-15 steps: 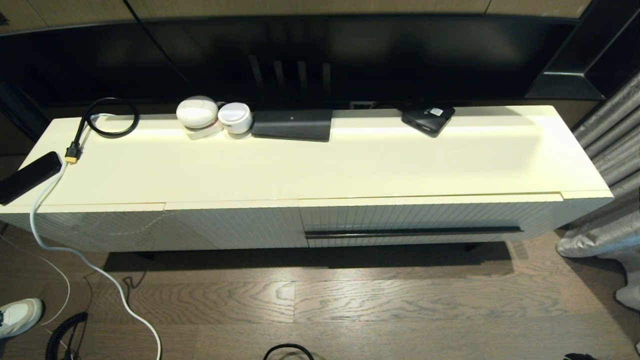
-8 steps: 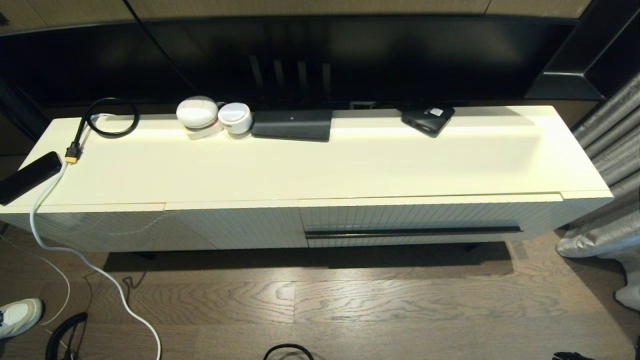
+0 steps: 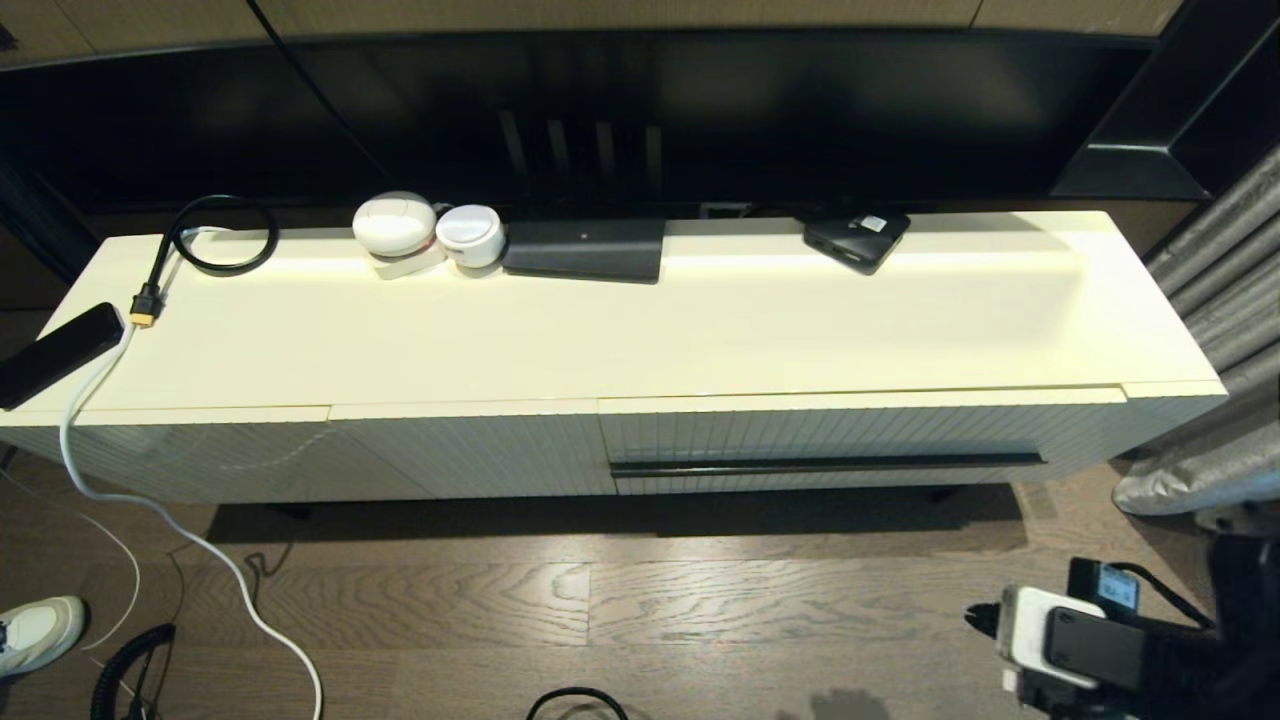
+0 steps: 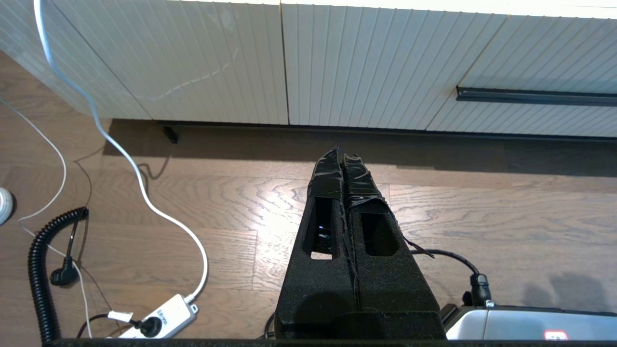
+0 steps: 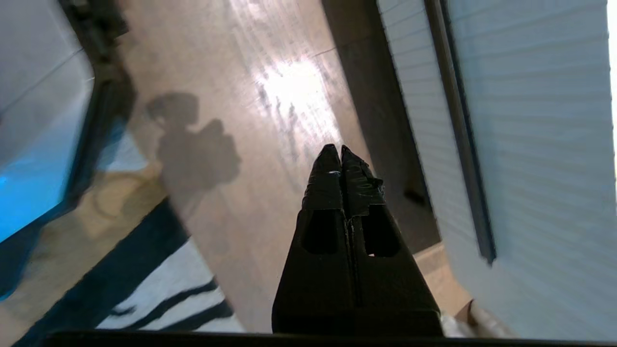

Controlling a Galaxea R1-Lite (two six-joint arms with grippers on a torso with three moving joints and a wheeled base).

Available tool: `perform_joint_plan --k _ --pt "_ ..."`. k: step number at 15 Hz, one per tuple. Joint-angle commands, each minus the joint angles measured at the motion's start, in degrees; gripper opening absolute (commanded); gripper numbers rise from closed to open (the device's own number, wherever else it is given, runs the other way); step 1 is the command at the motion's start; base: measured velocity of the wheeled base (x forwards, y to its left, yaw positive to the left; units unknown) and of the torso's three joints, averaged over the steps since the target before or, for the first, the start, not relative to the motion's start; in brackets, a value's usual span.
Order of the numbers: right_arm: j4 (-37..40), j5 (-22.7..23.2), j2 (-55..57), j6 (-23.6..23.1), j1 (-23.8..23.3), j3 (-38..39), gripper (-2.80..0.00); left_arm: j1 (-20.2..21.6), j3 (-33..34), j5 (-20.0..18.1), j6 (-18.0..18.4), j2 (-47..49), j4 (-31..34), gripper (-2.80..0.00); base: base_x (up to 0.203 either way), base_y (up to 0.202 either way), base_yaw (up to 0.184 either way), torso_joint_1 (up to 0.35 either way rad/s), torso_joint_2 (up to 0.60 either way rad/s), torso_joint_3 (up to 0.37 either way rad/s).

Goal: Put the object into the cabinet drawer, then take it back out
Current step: Open the drawer

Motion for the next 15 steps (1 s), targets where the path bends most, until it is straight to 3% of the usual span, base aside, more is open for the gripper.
perform_joint_plan --k 1,7,11,15 --pt "-7.8 -0.8 12.4 -0.7 0.9 -1.5 -2.80 0.0 0.0 0.0 0.0 0.0 0.0 -2.80 0.000 0.000 0.000 0.000 0.00 0.000" --pt "-17.1 -2.7 20.4 -3.8 3.0 -6.2 -2.80 0.0 0.0 0.0 0.0 0.0 0.0 -2.80 0.000 0.000 0.000 0.000 0.00 0.000" --pt "-21.4 2.9 22.6 -4.5 4.4 -5.8 -2.80 0.1 0.0 0.0 0.0 0.0 0.0 -2.80 0.000 0.000 0.000 0.000 0.00 0.000" --pt "-29.4 4.3 27.9 -4.7 4.2 -4.3 -2.80 0.1 0.0 0.0 0.0 0.0 0.0 -2.80 0.000 0.000 0.000 0.000 0.00 0.000"
